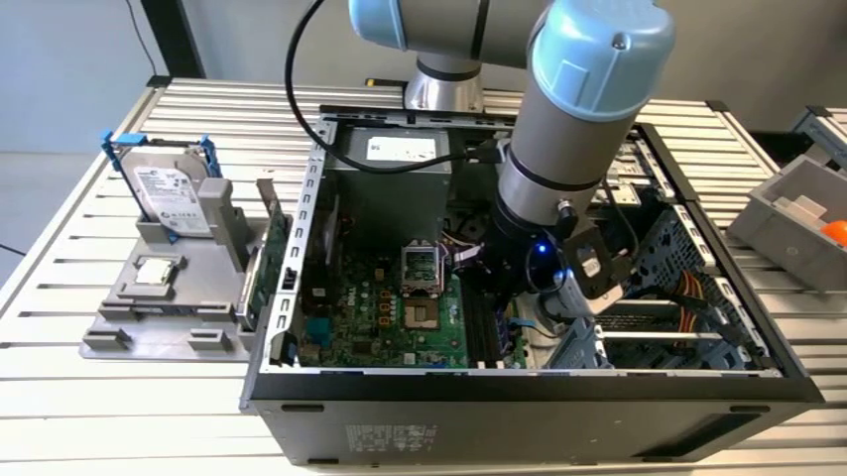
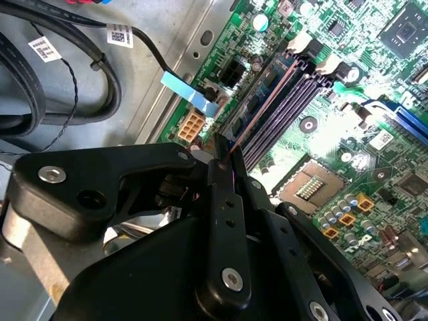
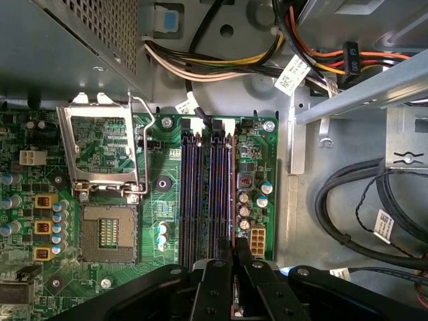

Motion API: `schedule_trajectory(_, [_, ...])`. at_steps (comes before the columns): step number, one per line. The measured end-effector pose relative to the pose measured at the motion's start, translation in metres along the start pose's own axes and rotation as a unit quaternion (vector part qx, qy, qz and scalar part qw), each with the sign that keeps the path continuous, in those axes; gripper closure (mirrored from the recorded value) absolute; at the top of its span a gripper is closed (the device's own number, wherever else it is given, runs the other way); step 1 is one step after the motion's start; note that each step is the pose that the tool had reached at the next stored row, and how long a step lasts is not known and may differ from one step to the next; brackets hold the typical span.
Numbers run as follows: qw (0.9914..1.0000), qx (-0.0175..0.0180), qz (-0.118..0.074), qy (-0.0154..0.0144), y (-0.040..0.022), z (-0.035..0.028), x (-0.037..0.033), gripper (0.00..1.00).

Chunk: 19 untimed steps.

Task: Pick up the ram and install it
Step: 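Insert the ram into the slot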

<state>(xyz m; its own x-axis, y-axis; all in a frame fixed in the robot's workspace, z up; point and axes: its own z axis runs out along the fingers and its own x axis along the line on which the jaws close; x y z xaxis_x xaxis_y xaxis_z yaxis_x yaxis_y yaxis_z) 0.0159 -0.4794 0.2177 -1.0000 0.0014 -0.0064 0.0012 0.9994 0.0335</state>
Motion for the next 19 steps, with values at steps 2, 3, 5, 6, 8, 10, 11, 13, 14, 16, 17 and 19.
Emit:
schedule_trajectory(2, [1.00000, 0.0001, 0.000, 0.0000, 0.0000, 0.0001, 0.0000, 1.00])
schedule_trajectory(3, [1.00000, 0.0002, 0.001, 0.0000, 0.0000, 0.0002, 0.0000, 1.00])
schedule_trajectory(5, [0.99999, 0.0001, 0.003, -0.0001, 0.0000, 0.0003, 0.0000, 1.00])
schedule_trajectory(6, [0.99999, 0.0002, 0.004, -0.0002, 0.0000, 0.0006, 0.0000, 1.00])
schedule_trajectory(8, [0.99999, 0.0006, 0.005, -0.0002, 0.0002, 0.0018, 0.0000, 1.00])
schedule_trajectory(10, [0.99999, 0.0015, 0.005, -0.0002, 0.0002, 0.0030, 0.0000, 1.00])
schedule_trajectory(11, [0.99998, 0.0021, 0.005, -0.0002, 0.0003, 0.0032, 0.0000, 1.00])
schedule_trajectory(13, [0.99998, 0.0022, 0.005, -0.0002, 0.0003, 0.0033, 0.0000, 1.00])
schedule_trajectory(14, [0.99998, 0.0022, 0.005, -0.0002, 0.0003, 0.0033, 0.0001, 1.00])
schedule_trajectory(16, [0.99998, 0.0023, 0.005, -0.0002, 0.0003, 0.0033, 0.0001, 1.00])
schedule_trajectory(17, [0.99998, 0.0022, 0.005, -0.0002, 0.0003, 0.0033, 0.0001, 1.00])
schedule_trajectory(19, [0.99998, 0.0022, 0.005, -0.0002, 0.0003, 0.0033, 0.0002, 1.00])
